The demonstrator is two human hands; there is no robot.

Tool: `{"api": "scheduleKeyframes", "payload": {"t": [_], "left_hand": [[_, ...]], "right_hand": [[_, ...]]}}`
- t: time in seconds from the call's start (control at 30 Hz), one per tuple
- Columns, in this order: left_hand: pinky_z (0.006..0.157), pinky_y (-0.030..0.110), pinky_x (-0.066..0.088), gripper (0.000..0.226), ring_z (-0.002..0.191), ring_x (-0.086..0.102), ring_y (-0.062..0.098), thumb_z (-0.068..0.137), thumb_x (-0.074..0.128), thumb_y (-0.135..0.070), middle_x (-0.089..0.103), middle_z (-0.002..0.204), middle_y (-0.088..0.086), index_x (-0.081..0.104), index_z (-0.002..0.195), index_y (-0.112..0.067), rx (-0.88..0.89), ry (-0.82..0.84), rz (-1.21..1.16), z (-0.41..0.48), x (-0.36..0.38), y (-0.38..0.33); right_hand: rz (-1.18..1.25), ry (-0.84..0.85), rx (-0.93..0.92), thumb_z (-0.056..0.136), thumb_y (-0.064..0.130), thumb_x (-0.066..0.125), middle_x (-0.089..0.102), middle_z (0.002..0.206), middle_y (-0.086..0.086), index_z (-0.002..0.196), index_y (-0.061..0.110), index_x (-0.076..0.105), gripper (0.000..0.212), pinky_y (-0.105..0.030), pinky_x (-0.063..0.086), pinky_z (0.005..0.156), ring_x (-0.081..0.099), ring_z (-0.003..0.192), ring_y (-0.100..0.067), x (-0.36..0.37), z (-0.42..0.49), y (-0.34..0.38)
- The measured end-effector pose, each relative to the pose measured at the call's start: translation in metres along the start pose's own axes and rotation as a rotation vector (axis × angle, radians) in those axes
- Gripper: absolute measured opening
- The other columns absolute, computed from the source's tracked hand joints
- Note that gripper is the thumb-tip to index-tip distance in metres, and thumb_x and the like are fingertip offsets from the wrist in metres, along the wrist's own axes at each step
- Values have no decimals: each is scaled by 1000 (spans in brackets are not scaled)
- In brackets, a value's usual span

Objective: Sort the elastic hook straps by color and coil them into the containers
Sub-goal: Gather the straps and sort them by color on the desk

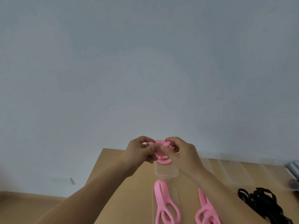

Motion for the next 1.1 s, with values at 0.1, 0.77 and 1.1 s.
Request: {"api": "scheduleKeyframes", "payload": {"t": [0.1,0.77,1.1], "left_hand": [[55,28,50,24,60,62,23,87,75,-15,69,74,14,62,101,-1,-81,31,-59,5,-3,12],[47,27,47,13,56,64,21,95,59,-18,69,78,10,58,95,-5,-497,117,72,68,29,147],[85,31,47,50,111,58,29,96,49,-15,59,128,15,39,145,-7,-429,16,802,128,17,182]], "right_hand": [[-177,12,-152,83,36,75,61,110,20,118,26,62,39,-18,45,79,58,100,-4,9,-6,6],[-386,181,-256,69,11,83,67,81,-3,87,10,71,22,-32,51,63,61,77,-24,66,4,-116],[-628,299,-288,50,26,94,74,76,2,68,16,72,31,-26,55,61,70,81,-23,100,65,-176]]}}
Point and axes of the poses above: each hand's wrist, its own z-axis towards the middle knuckle, its own x-axis out of the palm, y = z × x, the point moved 7 cm from there along z, towards the middle knuckle
